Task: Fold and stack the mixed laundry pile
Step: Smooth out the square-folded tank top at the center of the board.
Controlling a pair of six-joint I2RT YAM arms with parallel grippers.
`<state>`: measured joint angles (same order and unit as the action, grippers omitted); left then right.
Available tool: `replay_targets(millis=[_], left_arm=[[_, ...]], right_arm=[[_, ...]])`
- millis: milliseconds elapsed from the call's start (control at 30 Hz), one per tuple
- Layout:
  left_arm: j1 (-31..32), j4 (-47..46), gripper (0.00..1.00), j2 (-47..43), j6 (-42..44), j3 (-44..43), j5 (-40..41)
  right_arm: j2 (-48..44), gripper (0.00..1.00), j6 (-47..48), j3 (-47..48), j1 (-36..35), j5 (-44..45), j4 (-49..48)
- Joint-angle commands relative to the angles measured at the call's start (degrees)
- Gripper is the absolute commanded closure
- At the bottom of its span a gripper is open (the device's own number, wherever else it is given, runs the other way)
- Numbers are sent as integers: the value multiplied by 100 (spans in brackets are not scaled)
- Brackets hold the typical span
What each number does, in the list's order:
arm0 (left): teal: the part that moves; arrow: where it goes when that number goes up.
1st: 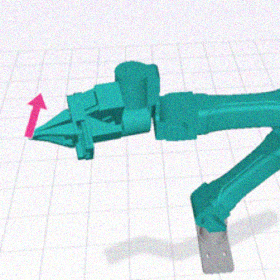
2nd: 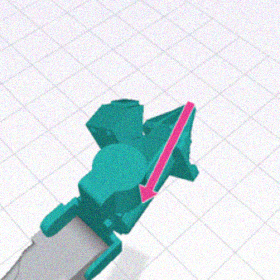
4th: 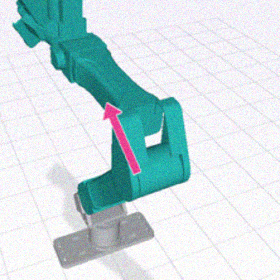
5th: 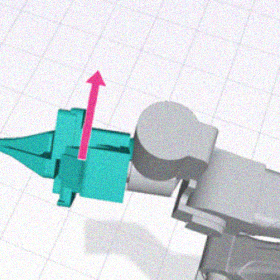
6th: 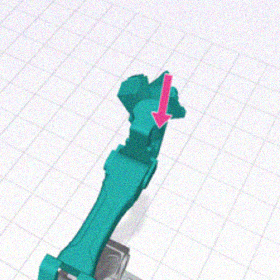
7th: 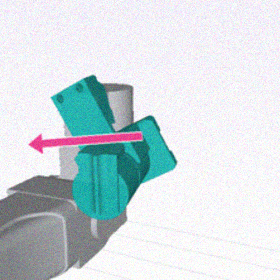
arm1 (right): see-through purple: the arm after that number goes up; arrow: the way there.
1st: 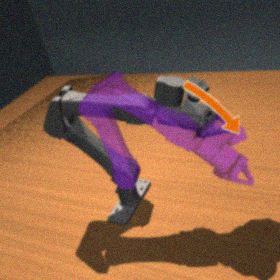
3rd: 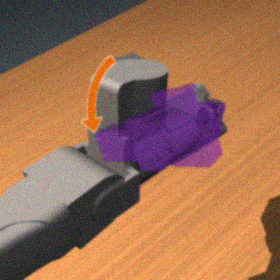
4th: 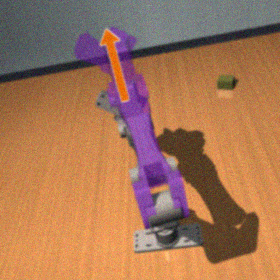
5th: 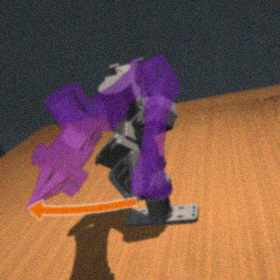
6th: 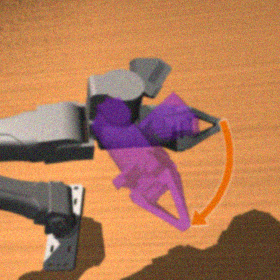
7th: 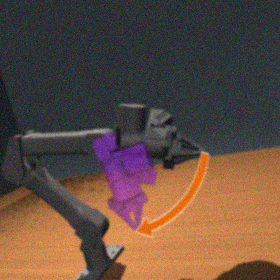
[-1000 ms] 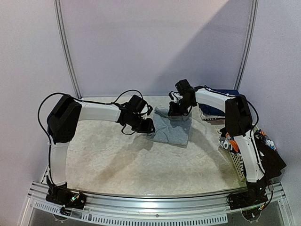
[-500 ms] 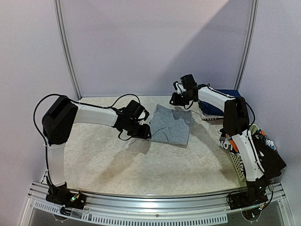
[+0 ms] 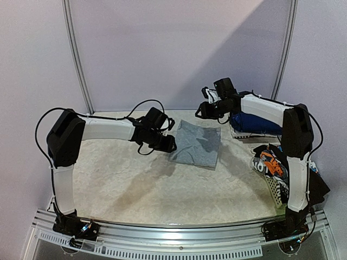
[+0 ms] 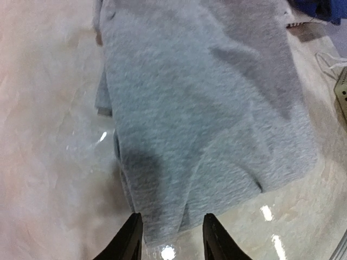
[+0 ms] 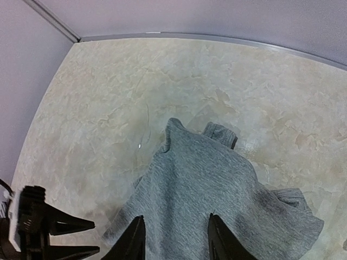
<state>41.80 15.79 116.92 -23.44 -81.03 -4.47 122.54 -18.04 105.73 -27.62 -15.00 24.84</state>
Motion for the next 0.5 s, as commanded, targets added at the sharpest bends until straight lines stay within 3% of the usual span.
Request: replay_targets(millis=[0,233,467], left_arm=[[52,-254,62,255,386,-643,-267],[-107,344,64,1527,501,-2631,-1063],[-471,513,65,2808,34,-4404,-2060]], right_arm=[[199,65,-54,-264,49,70,35],[567,81,-164,-243,329,-116,-33],[975,85,-135,-61,536,-248,23]])
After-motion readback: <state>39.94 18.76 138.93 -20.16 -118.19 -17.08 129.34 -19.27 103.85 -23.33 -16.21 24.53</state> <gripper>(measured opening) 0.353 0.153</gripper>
